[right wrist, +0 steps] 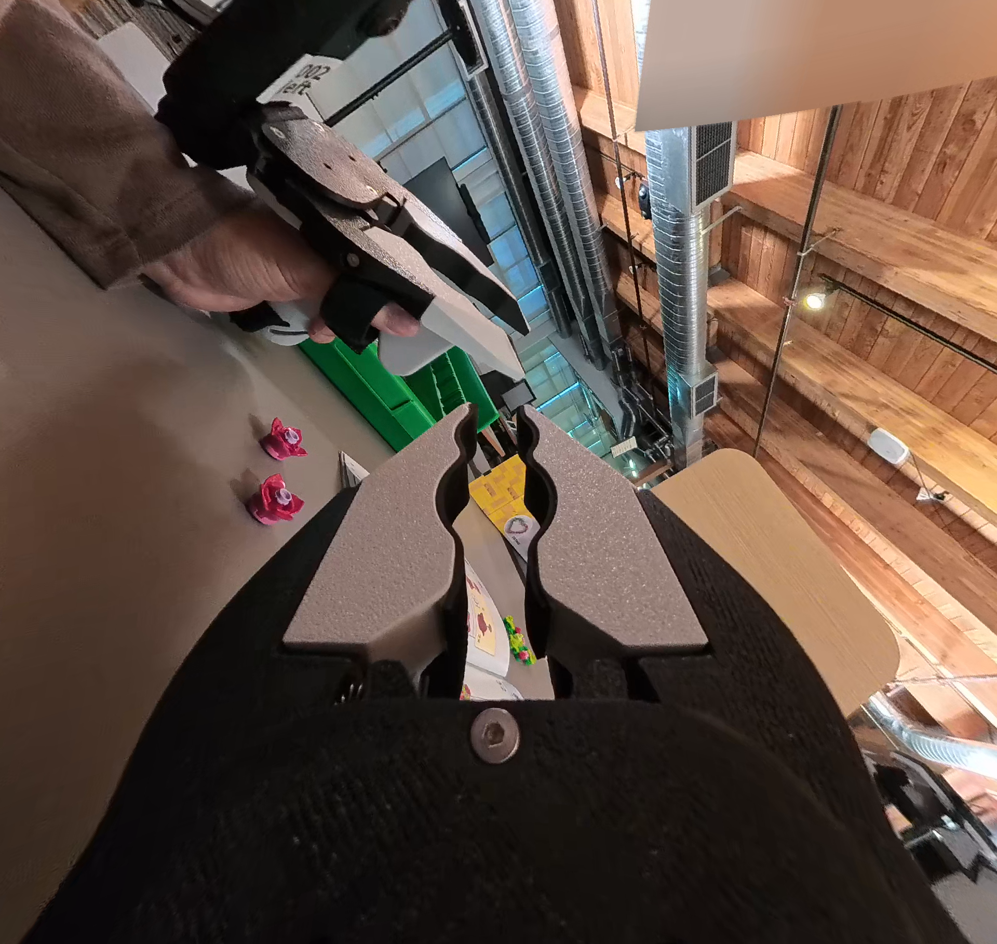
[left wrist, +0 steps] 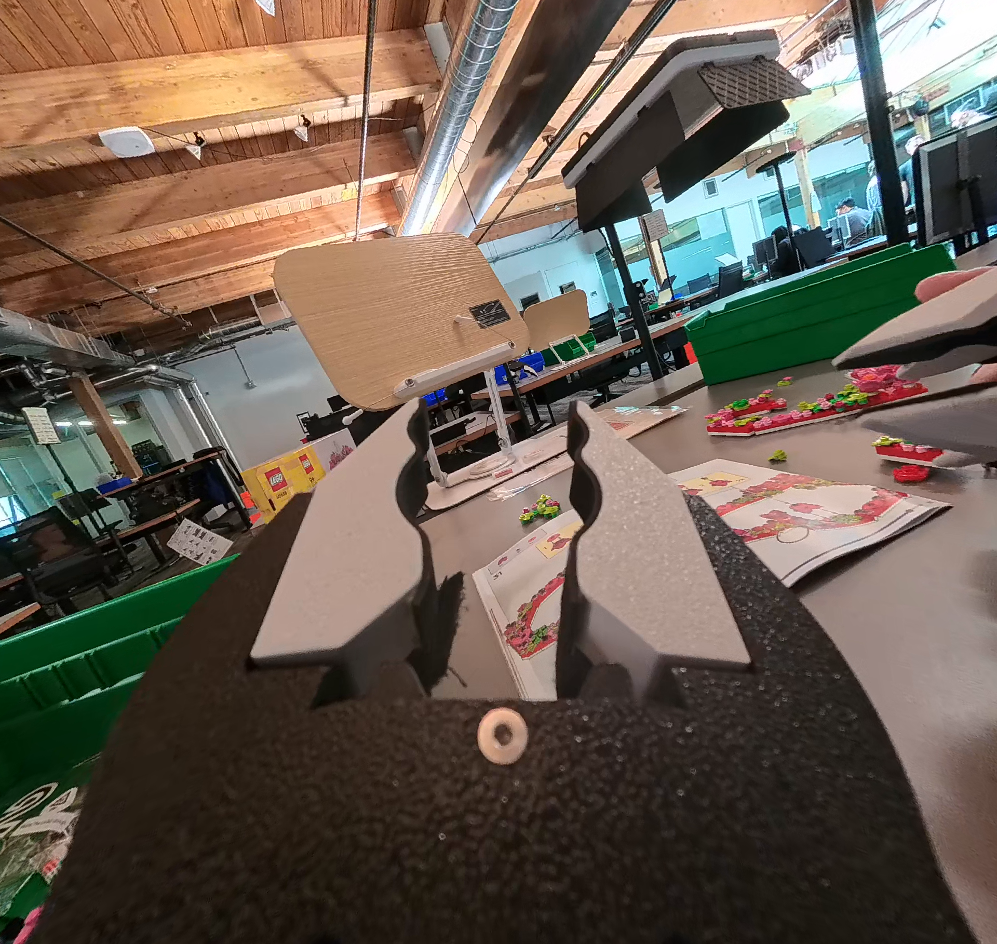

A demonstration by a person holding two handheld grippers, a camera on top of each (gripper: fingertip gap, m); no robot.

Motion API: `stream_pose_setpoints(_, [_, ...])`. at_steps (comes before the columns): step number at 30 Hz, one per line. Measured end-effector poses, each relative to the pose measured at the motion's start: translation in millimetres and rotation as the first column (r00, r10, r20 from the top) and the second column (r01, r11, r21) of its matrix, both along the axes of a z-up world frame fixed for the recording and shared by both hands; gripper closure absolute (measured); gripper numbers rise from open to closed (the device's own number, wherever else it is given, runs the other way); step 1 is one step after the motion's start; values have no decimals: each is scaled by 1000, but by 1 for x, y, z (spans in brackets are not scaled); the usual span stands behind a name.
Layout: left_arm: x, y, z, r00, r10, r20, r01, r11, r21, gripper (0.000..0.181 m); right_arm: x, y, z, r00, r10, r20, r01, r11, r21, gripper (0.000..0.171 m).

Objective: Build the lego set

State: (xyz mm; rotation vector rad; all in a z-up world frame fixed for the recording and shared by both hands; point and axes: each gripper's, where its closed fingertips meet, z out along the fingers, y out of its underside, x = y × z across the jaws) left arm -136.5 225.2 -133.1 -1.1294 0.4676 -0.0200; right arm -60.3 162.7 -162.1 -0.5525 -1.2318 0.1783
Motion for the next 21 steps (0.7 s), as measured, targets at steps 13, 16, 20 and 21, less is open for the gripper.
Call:
stream_pose_setpoints(13, [-2, 0, -1, 1000, -8, 24, 9, 1000, -18, 136, 3, 6, 0, 1000, -11, -6, 11, 1000, -19, 159])
stream_pose_setpoints(16, [-3, 0, 0, 999, -10, 35, 10, 1000, -16, 136, 1, 6, -1, 1000, -13, 0, 13, 1000, -16, 160])
stream_pose_setpoints(20, [-3, -5, 5, 999, -21, 40, 20, 1000, 15, 131, 2, 6, -1, 1000, -15, 1, 15, 1000, -13, 160])
stream_pose_setpoints(21, [-2, -6, 6, 999, -26, 42, 25, 999, 20, 130, 2, 7, -1, 1000, -16, 1, 16, 1000, -14, 160])
